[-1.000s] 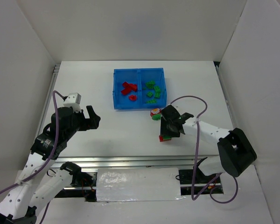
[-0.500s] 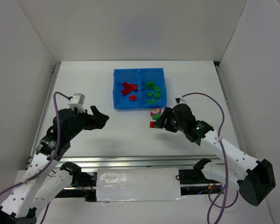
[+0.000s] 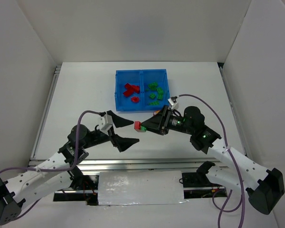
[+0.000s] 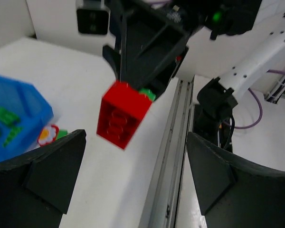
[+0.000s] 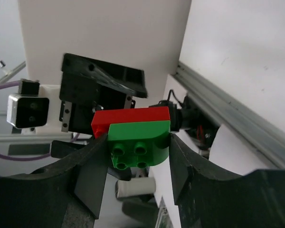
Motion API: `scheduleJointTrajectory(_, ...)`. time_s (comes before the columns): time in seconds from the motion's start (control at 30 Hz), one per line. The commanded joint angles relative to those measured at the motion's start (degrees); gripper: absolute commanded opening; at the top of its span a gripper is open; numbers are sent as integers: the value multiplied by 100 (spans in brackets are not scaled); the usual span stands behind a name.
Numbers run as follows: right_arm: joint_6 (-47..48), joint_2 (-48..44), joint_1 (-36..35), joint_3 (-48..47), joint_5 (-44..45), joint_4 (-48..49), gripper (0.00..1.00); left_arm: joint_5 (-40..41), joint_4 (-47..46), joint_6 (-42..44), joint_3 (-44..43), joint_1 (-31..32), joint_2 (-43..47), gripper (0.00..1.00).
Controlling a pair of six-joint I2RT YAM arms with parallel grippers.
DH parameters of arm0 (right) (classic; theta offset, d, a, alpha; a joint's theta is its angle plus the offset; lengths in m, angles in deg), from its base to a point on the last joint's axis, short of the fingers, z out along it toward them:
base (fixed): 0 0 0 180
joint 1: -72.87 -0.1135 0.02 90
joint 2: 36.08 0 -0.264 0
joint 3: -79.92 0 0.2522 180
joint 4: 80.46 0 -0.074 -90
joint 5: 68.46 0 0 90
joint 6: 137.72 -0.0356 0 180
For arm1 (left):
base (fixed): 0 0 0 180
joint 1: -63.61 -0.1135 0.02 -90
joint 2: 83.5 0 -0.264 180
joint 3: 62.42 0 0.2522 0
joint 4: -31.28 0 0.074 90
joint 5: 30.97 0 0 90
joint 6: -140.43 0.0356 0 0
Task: Sort the legos into containers by color
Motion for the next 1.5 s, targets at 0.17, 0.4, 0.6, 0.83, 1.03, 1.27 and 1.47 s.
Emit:
scheduleJointTrajectory(0.17, -414, -60, -325, -232, -920, 815, 0, -98, -239, 1365, -776, 257, -82, 99)
scheduleJointTrajectory(0.4, -414, 46, -467, -364, -1079, 948, 0, -677, 377, 1499, -1216, 265, -214, 94)
scheduleJointTrajectory(0.6, -229, -25, -467, -513, -992, 641, 0, -810, 729, 1551, -1304, 318, -188, 61)
scheduleJointTrajectory(0.83, -194, 19, -467, -504, -1026, 746, 0, -714, 781, 1262, -1357, 327, -57, 2)
scheduleJointTrajectory(1.03, 446, -34, -187, -372, -421, 212, 5, 640, 385, 1120, -899, 318, -186, 0)
scheduleJointTrajectory(1.27, 1948, -262, -71, -93, -103, 146, 65, 868, 711, 666, -1331, 318, -346, 0)
scheduleJointTrajectory(1.47, 2021, -499, -89, 665, -588, 1425, 80, 610, 1088, -277, -1813, 318, -241, 0)
